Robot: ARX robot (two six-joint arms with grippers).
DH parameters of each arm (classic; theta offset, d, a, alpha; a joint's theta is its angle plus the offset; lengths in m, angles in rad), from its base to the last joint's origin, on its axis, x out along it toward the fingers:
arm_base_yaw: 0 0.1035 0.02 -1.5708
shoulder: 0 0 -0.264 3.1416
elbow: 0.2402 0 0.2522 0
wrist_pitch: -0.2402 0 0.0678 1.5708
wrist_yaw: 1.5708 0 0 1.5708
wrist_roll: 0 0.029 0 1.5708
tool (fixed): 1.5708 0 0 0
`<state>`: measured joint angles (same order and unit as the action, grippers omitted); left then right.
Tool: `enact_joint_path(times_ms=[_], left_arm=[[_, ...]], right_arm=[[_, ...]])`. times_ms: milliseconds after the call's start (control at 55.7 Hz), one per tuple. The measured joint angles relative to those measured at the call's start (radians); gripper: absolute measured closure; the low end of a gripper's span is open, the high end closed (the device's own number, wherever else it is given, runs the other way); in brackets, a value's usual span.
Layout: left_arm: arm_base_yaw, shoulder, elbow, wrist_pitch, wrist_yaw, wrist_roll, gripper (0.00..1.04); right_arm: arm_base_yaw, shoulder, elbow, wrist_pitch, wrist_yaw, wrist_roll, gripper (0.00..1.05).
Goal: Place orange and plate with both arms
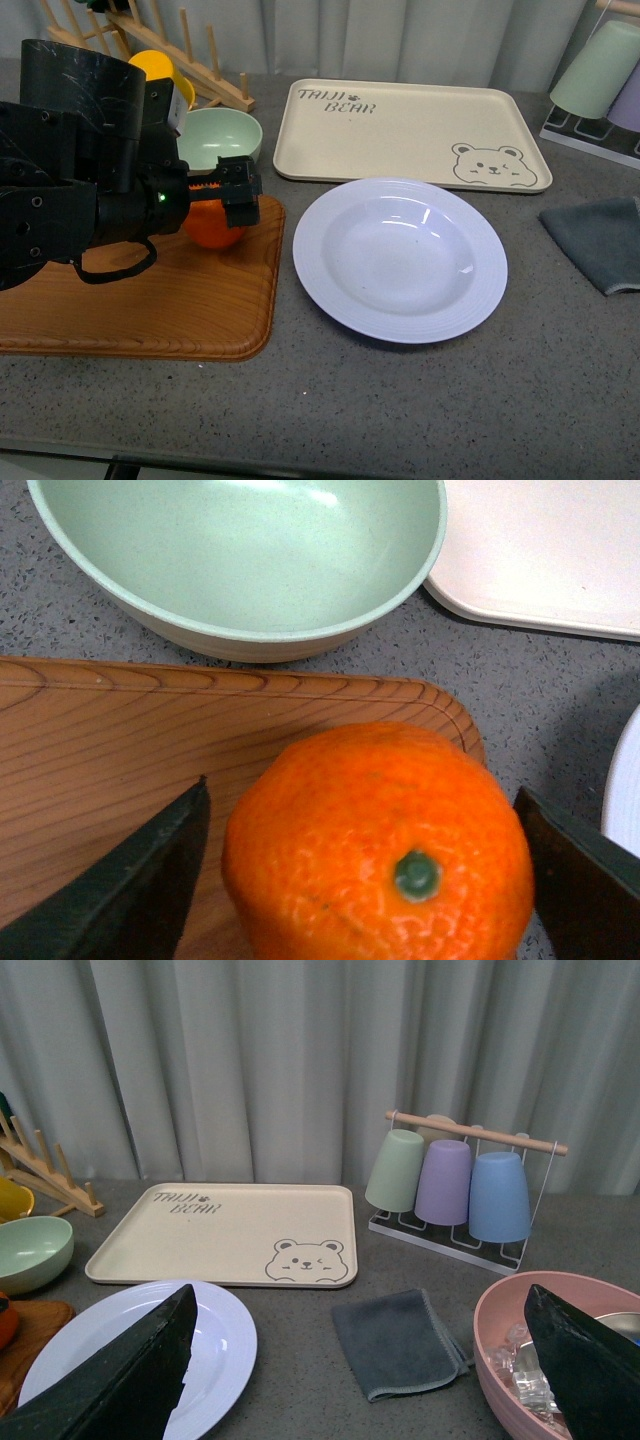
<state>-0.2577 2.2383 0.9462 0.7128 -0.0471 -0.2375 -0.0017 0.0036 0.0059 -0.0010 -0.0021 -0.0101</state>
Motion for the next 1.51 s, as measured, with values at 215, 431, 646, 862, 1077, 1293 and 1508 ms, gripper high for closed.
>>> enact_joint_path(times_ms=[215, 431, 646, 862, 1077, 1293, 1508], left_arm=[[-0.001, -0.007, -0.005, -0.001, -0.003, 0.000, 0.33], [-0.044, -0.077, -0.023, -0.022, -0.005, -0.010, 0.34], [-0.153, -0.128, 0.019, -0.051, -0.010, -0.047, 0.35], [-0.278, -0.077, 0.095, -0.083, -0.031, -0.085, 0.35], [-0.344, -0.006, 0.139, -0.106, -0.048, -0.109, 0.35], [-0.364, 0.058, 0.164, -0.110, -0.059, -0.124, 0.35], [-0.367, 0.092, 0.189, -0.127, -0.085, -0.113, 0.35]], right_arm=[[0.000, 0.000, 0.000, 0.000, 0.000, 0.000, 0.09], [0.000, 0.000, 0.000, 0.000, 0.000, 0.000, 0.09], [0.000, 0.000, 0.000, 0.000, 0.000, 0.000, 0.09], [0.000, 0.000, 0.000, 0.000, 0.000, 0.000, 0.09], [0.000, 0.000, 0.000, 0.000, 0.000, 0.000, 0.09], [0.000, 0.000, 0.000, 0.000, 0.000, 0.000, 0.09], [0.000, 0.000, 0.000, 0.000, 0.000, 0.000, 0.09]])
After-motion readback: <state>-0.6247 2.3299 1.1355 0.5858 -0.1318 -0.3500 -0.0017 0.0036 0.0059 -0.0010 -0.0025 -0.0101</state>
